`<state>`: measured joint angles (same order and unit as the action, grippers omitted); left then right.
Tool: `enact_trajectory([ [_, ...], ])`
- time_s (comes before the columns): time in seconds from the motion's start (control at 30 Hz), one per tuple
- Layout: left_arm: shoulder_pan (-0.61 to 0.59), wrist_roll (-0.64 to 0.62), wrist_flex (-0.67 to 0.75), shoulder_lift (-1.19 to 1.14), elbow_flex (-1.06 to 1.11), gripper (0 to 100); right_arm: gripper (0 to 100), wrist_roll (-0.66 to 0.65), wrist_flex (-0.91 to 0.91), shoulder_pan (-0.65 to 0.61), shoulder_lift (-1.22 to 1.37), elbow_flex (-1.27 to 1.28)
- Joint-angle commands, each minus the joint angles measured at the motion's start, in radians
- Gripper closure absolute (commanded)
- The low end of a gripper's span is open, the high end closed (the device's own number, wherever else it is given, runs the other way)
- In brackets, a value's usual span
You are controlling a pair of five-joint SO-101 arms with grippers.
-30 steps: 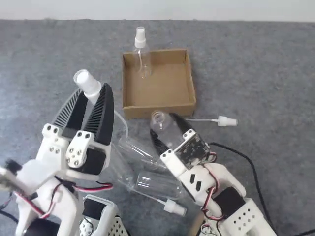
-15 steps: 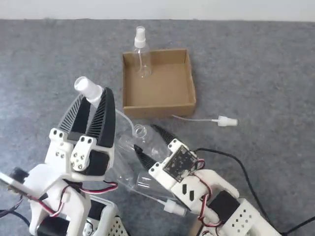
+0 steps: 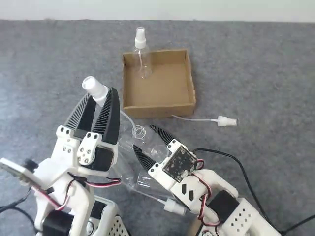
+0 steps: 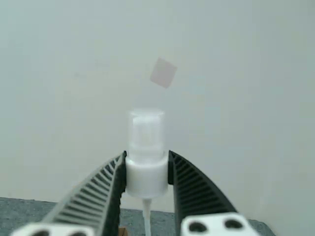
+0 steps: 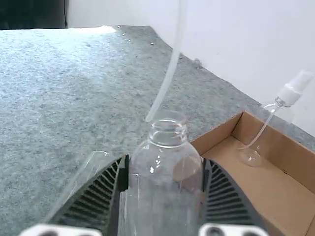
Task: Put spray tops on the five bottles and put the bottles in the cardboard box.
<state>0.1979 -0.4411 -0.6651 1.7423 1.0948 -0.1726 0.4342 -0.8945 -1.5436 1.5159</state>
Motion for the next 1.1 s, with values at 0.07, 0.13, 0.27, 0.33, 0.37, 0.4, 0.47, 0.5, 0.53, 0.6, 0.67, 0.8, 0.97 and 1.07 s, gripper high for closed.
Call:
enact_trajectory([
  [0.07,0.0,-0.006,0.084,0.005,-0.007,99,89.4,0.011,-0.013,-0.051,-0.016,-0.018],
  [0.13,0.002,-0.006,0.078,0.003,-0.004,99,89.4,0.011,-0.013,-0.053,-0.016,-0.018],
  [0.27,0.0,-0.005,0.083,0.005,0.036,99,89.4,0.011,-0.013,-0.05,-0.016,-0.018],
  [0.33,-0.003,-0.005,0.078,0.005,0.044,99,89.4,0.011,-0.013,-0.048,-0.016,-0.018],
  [0.37,-0.006,-0.005,0.077,0.005,0.045,99,89.4,0.011,-0.013,-0.048,-0.016,-0.018],
  [0.4,-0.006,-0.005,0.075,0.005,0.047,99,89.4,0.011,-0.013,-0.048,-0.016,-0.018],
  [0.47,-0.005,-0.005,0.046,0.005,0.045,99,89.4,0.011,-0.013,-0.048,-0.016,-0.018],
  [0.5,0.0,-0.005,0.028,0.005,0.044,99,89.4,0.011,-0.013,-0.048,-0.016,-0.018],
  [0.53,0.002,-0.005,0.011,0.005,0.042,99,89.4,0.011,-0.013,-0.048,-0.016,-0.018],
  [0.6,0.002,-0.005,-0.012,0.005,0.041,99,89.4,0.011,-0.013,-0.048,-0.016,-0.018],
  [0.67,0.002,0.005,-0.029,0.005,0.041,99,89.4,0.011,-0.013,-0.047,-0.016,-0.018],
  [0.8,0.003,0.046,-0.063,0.005,0.044,99,89.4,0.011,-0.013,-0.041,-0.016,-0.017],
  [0.97,0.032,0.06,-0.121,0.005,0.048,99,89.4,0.011,-0.016,0.007,-0.016,-0.017],
  [1.07,0.08,0.086,-0.137,0.005,0.059,99,89.4,0.011,-0.013,0.01,-0.016,-0.017],
])
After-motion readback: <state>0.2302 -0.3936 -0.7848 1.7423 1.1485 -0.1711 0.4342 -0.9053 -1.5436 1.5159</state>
